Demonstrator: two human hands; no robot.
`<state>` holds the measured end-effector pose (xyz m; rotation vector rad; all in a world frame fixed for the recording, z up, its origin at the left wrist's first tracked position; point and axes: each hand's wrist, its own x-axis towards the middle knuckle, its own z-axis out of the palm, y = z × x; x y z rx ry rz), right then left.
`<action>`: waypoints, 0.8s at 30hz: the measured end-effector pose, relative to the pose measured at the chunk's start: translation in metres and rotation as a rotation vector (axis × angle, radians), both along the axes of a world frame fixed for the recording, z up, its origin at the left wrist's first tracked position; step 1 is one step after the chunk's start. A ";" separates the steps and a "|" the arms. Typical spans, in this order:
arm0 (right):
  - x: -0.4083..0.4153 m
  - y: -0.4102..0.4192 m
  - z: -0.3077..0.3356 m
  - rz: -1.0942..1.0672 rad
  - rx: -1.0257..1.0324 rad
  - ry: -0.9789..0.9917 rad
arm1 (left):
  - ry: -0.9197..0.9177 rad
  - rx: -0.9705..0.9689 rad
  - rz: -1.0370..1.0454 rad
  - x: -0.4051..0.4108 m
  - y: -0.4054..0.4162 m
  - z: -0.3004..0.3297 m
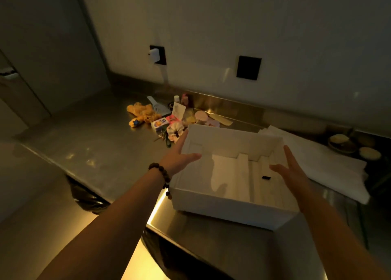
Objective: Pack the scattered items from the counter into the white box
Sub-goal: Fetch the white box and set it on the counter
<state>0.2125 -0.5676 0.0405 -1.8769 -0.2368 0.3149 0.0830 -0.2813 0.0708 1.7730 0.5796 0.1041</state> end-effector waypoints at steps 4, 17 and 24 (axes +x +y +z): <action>0.016 0.025 0.005 -0.049 -0.031 0.000 | 0.011 -0.018 -0.050 0.032 0.032 -0.005; 0.015 0.052 0.002 -0.161 -0.108 0.064 | -0.018 -0.007 -0.186 0.071 0.076 -0.032; -0.014 0.046 0.005 -0.368 -0.198 0.090 | -0.051 -0.002 -0.371 0.103 0.078 -0.028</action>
